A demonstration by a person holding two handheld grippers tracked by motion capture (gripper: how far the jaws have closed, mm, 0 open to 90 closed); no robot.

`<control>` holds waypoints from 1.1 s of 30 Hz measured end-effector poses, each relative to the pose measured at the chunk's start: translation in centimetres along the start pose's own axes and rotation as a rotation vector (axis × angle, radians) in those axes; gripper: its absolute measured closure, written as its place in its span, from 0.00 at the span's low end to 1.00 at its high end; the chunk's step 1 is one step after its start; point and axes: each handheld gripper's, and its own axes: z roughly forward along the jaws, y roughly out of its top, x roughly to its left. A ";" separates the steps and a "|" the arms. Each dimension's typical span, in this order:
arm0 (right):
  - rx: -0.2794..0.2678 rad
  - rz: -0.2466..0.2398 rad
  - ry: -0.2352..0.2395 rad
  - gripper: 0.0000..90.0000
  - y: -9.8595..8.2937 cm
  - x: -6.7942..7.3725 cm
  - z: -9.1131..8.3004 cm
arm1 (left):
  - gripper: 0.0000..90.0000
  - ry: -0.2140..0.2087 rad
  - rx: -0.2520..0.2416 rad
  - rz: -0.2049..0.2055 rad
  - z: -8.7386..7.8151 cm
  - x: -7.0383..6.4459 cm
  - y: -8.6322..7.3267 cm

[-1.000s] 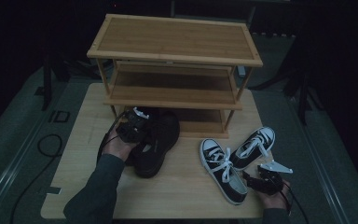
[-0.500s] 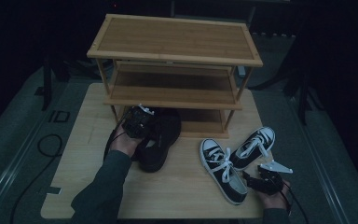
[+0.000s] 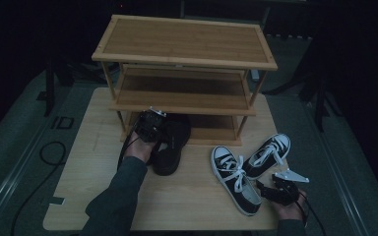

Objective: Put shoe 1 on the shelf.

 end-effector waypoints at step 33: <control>0.000 0.000 0.000 0.31 0.0 0.0 0.0 | 0.49 -0.083 -0.115 0.077 -4.0 0.3 -1.2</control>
